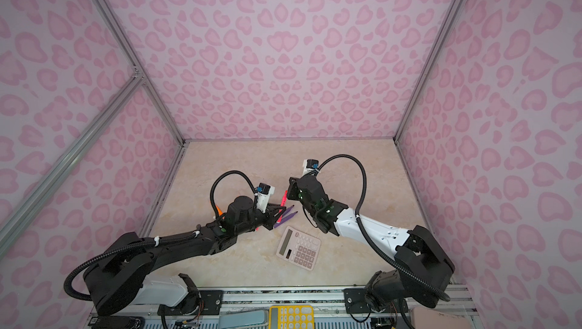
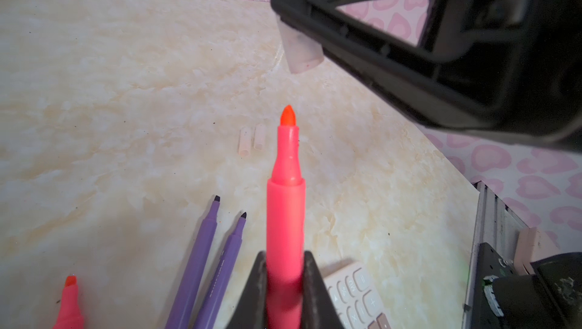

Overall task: Insert the pens into the pen caps
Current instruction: 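Lower the pink cap onto the pink marker tip with the right gripper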

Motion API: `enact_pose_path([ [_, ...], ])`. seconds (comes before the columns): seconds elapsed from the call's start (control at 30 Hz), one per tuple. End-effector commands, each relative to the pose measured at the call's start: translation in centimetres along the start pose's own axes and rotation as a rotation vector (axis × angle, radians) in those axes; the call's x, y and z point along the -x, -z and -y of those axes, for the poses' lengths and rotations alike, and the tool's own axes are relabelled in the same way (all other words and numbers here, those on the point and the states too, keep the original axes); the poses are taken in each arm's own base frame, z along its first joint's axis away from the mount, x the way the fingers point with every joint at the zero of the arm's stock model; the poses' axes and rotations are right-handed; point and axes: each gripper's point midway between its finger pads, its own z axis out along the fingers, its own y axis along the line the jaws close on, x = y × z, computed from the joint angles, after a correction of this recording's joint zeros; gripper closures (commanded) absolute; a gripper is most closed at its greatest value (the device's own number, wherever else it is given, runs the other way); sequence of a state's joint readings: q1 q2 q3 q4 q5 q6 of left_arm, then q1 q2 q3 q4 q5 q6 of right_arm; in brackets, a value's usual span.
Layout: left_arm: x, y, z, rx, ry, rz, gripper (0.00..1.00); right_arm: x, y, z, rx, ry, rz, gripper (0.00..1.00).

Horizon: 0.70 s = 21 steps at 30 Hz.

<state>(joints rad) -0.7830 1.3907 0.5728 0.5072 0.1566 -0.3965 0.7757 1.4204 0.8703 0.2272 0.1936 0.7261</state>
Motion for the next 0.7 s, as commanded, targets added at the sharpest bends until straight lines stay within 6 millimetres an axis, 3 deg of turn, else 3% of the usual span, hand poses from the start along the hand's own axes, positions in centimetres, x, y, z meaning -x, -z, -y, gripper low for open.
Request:
enact_pose_path([
  [0.0, 1.5, -0.2, 0.4, -0.011, -0.001, 0.047, 0.97, 0.3, -0.1, -0.7, 0.026, -0.040, 0.032, 1.00],
  [0.67, 2.4, -0.3, 0.5, 0.001, 0.004, 0.065, 0.97, -0.8, -0.4, -1.3, 0.032, -0.044, 0.022, 1.00],
])
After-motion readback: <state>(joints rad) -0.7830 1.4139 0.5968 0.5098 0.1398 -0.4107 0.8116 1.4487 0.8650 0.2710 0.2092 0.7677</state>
